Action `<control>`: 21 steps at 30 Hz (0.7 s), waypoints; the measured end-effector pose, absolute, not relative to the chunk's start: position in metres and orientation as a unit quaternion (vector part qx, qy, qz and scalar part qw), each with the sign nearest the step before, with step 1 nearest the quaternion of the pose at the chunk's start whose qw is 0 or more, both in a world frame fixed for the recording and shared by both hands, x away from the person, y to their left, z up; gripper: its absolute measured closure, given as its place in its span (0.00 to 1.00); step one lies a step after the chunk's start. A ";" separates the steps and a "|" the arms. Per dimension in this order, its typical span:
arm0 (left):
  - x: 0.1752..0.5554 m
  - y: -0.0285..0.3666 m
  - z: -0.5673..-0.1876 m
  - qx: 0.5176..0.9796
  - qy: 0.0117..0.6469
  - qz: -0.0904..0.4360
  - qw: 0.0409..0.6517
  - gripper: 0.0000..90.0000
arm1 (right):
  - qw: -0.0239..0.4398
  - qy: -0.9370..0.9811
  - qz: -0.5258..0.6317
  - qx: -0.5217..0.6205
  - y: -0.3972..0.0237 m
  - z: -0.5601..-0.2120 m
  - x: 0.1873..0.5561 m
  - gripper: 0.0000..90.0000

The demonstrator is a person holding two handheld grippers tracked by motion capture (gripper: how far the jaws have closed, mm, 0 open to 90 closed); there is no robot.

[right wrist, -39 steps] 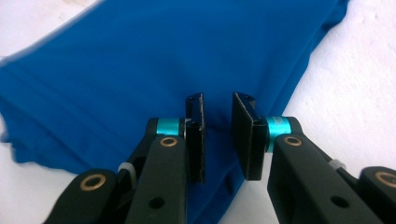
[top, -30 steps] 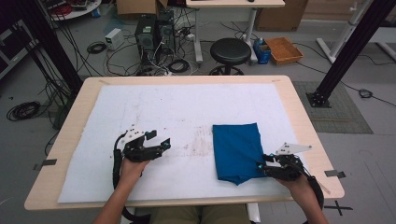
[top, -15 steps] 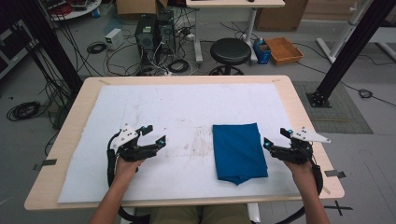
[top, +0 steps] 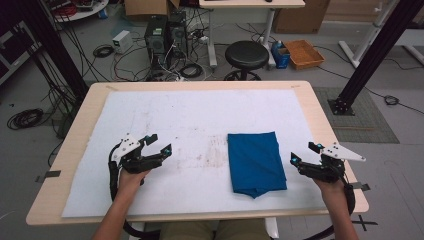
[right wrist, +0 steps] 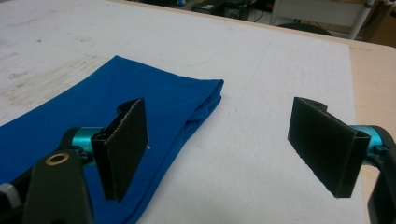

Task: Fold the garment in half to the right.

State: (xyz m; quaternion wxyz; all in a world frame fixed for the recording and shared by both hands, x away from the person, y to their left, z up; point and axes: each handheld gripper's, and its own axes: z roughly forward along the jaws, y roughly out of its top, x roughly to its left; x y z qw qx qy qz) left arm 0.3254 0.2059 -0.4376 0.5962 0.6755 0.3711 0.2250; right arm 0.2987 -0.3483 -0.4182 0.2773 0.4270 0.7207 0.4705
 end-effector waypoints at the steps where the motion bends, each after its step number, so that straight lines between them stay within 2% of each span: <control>1: 0.325 0.206 -0.438 0.677 0.369 0.224 0.596 0.30 | 0.279 0.721 0.469 0.426 -0.348 -0.418 0.299 0.22; 21: 0.323 0.205 -0.440 0.675 0.370 0.226 0.598 0.30 | 0.279 0.719 0.469 0.430 -0.348 -0.418 0.296 0.22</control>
